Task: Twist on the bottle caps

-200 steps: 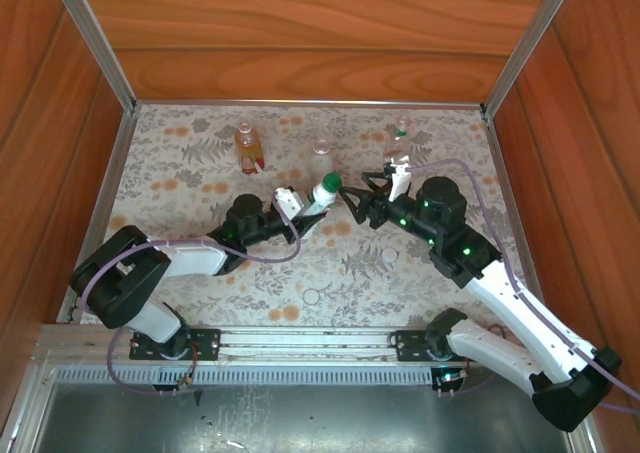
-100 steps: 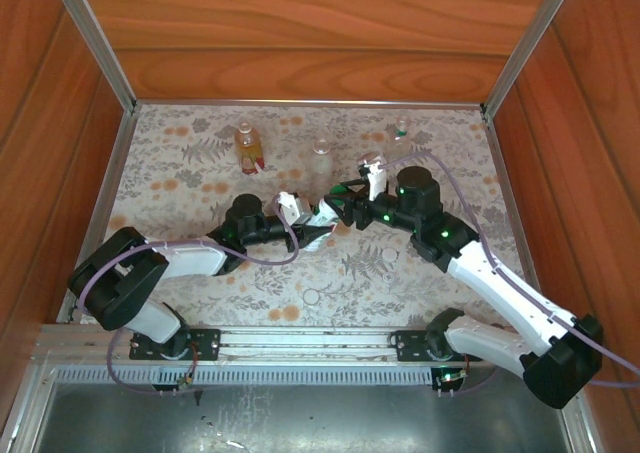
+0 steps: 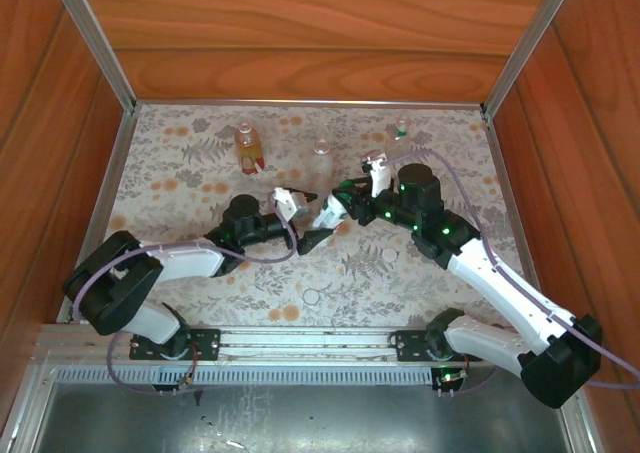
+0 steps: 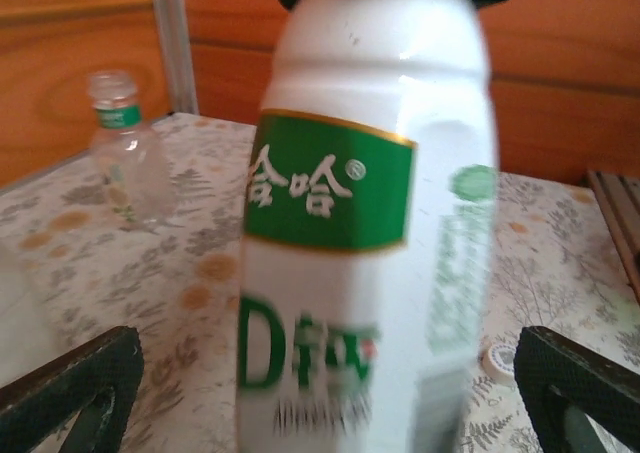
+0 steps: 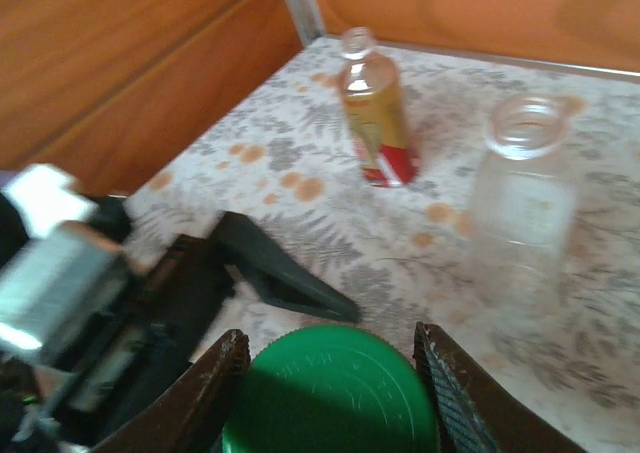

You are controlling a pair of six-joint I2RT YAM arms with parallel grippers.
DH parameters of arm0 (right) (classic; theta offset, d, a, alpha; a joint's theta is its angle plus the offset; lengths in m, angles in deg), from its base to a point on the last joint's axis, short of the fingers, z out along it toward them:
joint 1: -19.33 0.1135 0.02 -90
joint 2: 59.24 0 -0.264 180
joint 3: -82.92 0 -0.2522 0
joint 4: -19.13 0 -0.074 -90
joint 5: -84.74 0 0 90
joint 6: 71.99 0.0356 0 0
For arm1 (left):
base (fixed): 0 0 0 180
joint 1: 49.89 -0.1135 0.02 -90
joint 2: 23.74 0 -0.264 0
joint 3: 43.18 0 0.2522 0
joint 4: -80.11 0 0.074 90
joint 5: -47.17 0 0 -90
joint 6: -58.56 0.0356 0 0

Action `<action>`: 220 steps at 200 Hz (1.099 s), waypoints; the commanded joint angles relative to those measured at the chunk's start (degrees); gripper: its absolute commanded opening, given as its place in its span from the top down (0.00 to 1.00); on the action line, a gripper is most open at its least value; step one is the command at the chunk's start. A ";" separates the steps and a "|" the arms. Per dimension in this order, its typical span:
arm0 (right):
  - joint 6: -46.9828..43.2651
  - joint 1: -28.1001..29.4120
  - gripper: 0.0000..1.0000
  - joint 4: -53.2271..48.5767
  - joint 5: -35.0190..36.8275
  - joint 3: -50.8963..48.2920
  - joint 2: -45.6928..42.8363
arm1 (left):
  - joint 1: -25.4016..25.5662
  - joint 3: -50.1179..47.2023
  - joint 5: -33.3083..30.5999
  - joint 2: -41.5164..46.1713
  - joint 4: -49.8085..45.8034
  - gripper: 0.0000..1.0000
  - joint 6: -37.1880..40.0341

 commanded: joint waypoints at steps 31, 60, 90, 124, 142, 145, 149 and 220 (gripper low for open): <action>-10.09 -4.81 0.70 2.09 12.24 6.44 9.78 | 0.02 -10.28 -10.51 7.76 1.41 0.00 -6.24; -13.78 -6.67 0.70 5.63 16.19 12.06 19.35 | 0.08 -13.41 -13.61 9.06 1.39 0.00 -8.37; -15.29 -9.62 0.70 8.50 14.49 18.65 29.15 | 0.23 -14.71 -15.81 10.37 1.40 0.00 -8.06; -16.20 -12.71 0.69 7.42 11.51 27.99 40.24 | 0.18 -14.15 -15.46 9.35 1.33 0.00 -7.51; -16.20 -14.50 0.68 4.99 9.75 33.05 44.94 | 0.20 -13.72 -14.90 8.67 1.34 0.00 -7.53; -16.11 -14.77 0.68 4.82 9.26 33.62 45.56 | 0.21 -13.71 -14.85 8.59 1.33 0.00 -7.53; -16.01 -15.13 0.68 4.64 8.56 34.38 46.34 | 0.16 -13.71 -14.84 8.64 1.35 0.00 -7.53; -16.69 -17.07 0.45 1.40 5.26 40.25 51.12 | 0.16 -13.09 -15.59 7.55 1.33 0.00 -7.13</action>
